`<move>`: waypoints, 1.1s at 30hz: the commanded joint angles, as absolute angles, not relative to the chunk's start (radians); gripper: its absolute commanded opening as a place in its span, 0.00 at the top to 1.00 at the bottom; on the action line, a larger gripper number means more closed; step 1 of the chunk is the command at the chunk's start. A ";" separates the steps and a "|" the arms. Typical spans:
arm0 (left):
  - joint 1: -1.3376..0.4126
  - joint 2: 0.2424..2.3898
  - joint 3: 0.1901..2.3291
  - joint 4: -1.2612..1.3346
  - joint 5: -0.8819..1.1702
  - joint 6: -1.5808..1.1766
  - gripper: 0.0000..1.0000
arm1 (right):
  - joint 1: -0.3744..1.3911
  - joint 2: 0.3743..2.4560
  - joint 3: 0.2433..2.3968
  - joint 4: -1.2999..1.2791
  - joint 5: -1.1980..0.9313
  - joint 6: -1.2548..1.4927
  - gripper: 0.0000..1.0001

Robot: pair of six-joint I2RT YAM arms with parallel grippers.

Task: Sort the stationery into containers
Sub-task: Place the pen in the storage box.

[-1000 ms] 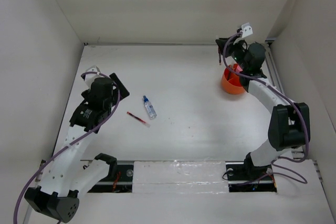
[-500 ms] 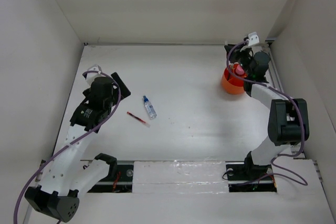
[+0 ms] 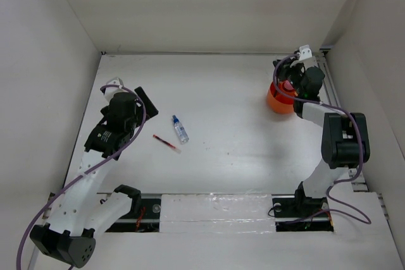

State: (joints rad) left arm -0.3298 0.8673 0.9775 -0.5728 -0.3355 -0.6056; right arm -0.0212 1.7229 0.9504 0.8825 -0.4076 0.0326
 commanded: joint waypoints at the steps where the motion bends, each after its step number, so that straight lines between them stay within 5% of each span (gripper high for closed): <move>1: -0.327 0.864 0.983 -0.549 -0.331 -0.591 0.00 | -0.029 1.732 0.953 0.968 -0.416 0.023 1.00; 33: -0.327 0.864 0.983 -0.549 -0.331 -0.591 0.00 | -0.049 1.712 1.017 0.681 -0.414 -0.002 1.00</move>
